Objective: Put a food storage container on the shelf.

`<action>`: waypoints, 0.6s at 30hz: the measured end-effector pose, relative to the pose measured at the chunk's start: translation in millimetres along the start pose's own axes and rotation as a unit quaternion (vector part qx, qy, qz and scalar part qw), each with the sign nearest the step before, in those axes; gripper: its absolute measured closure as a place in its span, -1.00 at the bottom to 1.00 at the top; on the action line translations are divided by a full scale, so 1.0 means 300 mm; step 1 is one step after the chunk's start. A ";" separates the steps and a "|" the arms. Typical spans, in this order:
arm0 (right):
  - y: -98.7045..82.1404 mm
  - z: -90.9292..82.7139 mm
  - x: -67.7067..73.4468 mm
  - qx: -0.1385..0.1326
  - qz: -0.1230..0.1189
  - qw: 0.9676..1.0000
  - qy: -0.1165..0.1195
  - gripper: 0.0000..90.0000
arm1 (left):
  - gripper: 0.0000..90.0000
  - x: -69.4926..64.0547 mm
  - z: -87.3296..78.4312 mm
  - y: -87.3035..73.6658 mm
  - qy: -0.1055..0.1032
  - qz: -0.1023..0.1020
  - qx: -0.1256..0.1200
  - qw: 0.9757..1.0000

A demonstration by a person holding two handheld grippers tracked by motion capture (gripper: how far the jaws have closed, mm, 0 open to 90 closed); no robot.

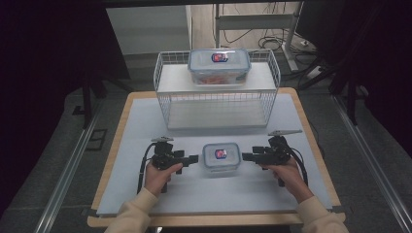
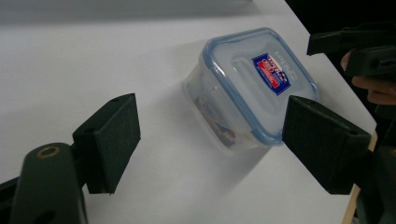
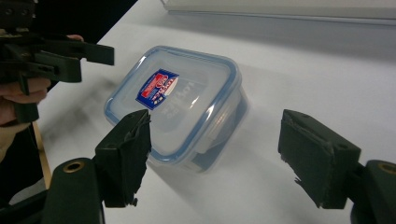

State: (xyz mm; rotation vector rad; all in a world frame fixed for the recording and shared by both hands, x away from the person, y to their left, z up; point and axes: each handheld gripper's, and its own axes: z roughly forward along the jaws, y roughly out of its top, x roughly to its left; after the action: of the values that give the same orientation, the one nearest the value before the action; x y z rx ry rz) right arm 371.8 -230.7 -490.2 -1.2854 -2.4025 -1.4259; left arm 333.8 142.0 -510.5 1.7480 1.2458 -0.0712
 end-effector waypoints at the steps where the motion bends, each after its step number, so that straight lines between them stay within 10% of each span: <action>1: 0.001 0.006 0.000 0.002 0.002 1.000 0.000 -0.44 | -0.58 -0.002 0.009 0.006 -0.002 -0.002 0.000 1.000; 18: 0.019 0.120 -0.005 0.031 0.034 0.999 0.022 -0.49 | -0.54 -0.011 0.143 0.028 -0.040 -0.040 0.046 0.997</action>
State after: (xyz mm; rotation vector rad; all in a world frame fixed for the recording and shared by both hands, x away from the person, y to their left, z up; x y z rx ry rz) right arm 388.7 -203.3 -507.4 -1.2937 -2.3324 -1.3380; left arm 357.6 108.9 -526.4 1.7546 1.2716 -0.2466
